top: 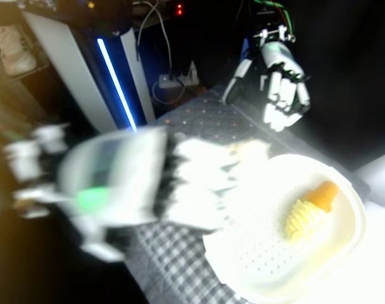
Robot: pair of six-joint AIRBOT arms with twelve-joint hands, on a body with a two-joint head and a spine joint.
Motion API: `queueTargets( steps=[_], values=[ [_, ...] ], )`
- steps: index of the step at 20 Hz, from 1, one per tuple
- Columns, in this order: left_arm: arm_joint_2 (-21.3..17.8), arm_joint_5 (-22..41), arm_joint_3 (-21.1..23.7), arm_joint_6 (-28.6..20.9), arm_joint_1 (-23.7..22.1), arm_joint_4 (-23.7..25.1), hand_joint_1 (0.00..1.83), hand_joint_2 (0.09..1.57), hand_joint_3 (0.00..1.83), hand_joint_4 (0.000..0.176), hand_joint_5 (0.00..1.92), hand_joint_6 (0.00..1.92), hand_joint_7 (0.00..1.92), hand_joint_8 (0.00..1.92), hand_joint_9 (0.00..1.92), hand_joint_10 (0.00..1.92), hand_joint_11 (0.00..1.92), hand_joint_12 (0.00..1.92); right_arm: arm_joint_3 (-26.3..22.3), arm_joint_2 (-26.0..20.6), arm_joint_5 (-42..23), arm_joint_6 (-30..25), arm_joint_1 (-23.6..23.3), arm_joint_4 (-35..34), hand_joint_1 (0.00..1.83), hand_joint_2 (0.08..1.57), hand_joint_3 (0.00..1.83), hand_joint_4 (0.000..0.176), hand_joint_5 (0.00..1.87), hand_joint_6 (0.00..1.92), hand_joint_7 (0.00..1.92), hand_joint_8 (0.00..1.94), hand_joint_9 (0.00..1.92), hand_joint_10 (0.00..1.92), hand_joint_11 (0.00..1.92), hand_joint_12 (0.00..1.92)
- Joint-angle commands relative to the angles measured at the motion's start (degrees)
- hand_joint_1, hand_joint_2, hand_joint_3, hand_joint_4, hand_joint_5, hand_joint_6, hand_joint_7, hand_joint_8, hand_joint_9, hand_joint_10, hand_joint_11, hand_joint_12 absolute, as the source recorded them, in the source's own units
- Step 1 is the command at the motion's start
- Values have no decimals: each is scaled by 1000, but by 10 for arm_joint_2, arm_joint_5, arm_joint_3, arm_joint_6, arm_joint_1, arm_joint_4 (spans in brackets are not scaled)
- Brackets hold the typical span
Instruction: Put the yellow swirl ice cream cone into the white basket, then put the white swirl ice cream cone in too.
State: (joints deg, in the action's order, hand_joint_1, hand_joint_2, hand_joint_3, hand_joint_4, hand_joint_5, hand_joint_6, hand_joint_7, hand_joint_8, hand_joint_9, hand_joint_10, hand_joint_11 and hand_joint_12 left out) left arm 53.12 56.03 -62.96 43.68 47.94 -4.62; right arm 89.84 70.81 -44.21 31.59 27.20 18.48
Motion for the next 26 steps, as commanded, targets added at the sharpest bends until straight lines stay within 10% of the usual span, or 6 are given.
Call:
queueTargets(
  steps=[1,4,5,7,22,26],
  values=[
    [5,74,-1,-4,-10,3,903,844,1,27,487,2,561,1,614,5,74,1336,19,15,2,2,-13,-20,1268,1019,0,1,1159,754,1330,299,1105,992,875,1516],
    [10,73,-3,-4,-17,11,870,847,2,9,498,3,546,2,594,1,100,1263,62,62,64,2,-16,7,1025,1014,0,0,628,265,879,23,831,376,598,850],
    [11,73,-3,-4,-18,11,874,837,0,7,508,6,557,7,610,7,116,1269,63,64,70,2,-16,10,716,887,15,130,187,54,305,4,391,76,125,923],
    [10,76,-3,-5,-18,11,874,823,0,0,529,4,586,7,631,13,117,1297,63,64,72,1,-16,16,464,806,3,174,7,1,11,0,29,4,4,222],
    [-62,227,45,-7,31,-21,727,795,0,83,227,0,454,6,601,12,89,1461,-123,-140,-152,-25,1,-50,639,746,0,174,0,0,0,0,0,0,0,0],
    [-79,285,63,-7,69,-44,556,969,26,52,161,0,347,0,494,0,42,1539,-166,-175,-216,9,54,-93,650,866,29,176,0,0,0,0,0,0,0,0]
  ],
)
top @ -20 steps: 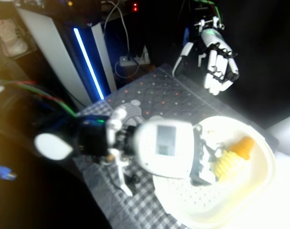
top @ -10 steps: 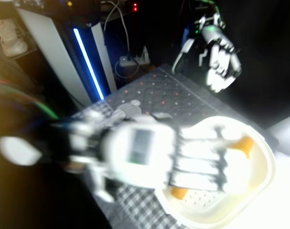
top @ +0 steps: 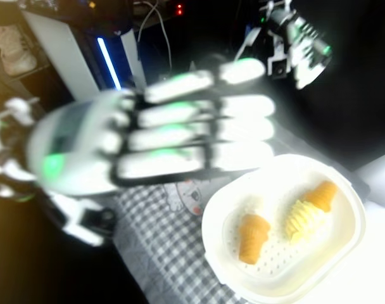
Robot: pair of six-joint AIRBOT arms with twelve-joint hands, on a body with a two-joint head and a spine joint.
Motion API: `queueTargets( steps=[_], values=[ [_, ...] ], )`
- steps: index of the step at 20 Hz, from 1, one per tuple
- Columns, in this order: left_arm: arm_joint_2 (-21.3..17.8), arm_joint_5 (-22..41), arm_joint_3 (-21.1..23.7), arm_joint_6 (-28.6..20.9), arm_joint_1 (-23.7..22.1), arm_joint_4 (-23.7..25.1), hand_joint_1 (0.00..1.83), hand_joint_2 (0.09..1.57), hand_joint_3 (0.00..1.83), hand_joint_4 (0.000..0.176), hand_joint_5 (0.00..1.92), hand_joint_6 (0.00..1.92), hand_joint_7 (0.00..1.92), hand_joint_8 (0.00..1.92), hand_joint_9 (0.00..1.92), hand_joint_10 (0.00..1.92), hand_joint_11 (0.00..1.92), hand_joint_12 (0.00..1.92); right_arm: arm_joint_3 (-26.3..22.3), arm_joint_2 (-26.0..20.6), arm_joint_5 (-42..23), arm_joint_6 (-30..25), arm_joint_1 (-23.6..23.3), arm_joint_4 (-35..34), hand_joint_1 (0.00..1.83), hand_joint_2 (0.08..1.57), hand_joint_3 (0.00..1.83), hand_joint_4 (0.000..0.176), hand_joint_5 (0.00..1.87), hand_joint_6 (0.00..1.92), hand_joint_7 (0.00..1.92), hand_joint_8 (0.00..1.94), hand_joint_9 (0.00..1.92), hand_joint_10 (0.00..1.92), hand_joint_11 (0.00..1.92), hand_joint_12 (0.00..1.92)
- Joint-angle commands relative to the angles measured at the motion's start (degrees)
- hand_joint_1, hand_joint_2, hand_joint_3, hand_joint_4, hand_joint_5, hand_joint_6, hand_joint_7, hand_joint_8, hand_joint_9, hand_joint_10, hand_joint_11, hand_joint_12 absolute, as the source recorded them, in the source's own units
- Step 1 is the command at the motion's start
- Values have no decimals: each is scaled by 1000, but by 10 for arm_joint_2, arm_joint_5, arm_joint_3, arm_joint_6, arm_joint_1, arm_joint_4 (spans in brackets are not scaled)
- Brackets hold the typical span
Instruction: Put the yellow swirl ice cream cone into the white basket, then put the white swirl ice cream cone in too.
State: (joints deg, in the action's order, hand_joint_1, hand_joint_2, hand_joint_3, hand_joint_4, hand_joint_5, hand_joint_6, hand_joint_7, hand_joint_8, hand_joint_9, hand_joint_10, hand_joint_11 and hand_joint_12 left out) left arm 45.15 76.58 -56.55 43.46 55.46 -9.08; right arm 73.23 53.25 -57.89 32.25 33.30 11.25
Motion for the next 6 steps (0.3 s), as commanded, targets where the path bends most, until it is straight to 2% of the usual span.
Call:
queueTargets(
  steps=[1,2,3,4,5,6],
  values=[
    [-1,93,3,-4,5,-5,520,1015,18,37,139,0,325,0,464,0,29,1529,-9,-8,-99,10,7,-33,706,920,17,176,0,0,0,0,0,0,0,0],
    [-1,93,3,-4,5,-5,462,1053,20,21,90,0,238,0,379,0,5,1400,-9,-8,-99,10,7,-33,757,893,0,176,53,20,32,12,18,7,0,0],
    [-1,93,3,-4,5,-5,404,1094,19,13,17,0,99,0,230,0,0,1079,-9,-8,-99,10,7,-33,712,949,19,176,10,4,6,2,3,1,0,0],
    [-1,93,3,-4,5,-5,440,1103,11,30,3,0,50,1,164,3,0,868,-9,-8,-99,10,7,-33,714,940,11,176,1,0,0,0,0,0,0,0],
    [11,226,36,-21,97,-52,411,1103,5,33,0,0,56,4,152,2,0,788,-95,-46,-327,31,211,-175,713,933,6,176,0,0,0,0,0,0,0,0],
    [11,226,36,-21,97,-52,336,1101,2,22,0,0,32,0,150,1,0,728,-95,-46,-327,31,211,-175,705,931,5,176,32,13,4,1,0,0,0,0]
  ],
)
